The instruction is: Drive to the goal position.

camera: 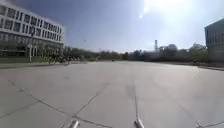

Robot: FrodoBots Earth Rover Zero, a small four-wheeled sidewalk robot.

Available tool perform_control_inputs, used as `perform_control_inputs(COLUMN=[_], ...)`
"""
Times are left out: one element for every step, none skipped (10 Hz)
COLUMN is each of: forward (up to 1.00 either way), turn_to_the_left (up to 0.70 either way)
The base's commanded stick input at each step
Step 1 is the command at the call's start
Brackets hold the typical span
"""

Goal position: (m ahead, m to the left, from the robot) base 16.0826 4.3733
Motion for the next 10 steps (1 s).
perform_control_inputs(forward=[0.70, 0.70, 0.70, 0.70, 0.70, 0.70, 0.70, 0.70, 0.70, 0.70], turn_to_the_left=[0.00, 0.00, 0.00, 0.00, 0.00, 0.00, 0.00, 0.00, 0.00, 0.00])
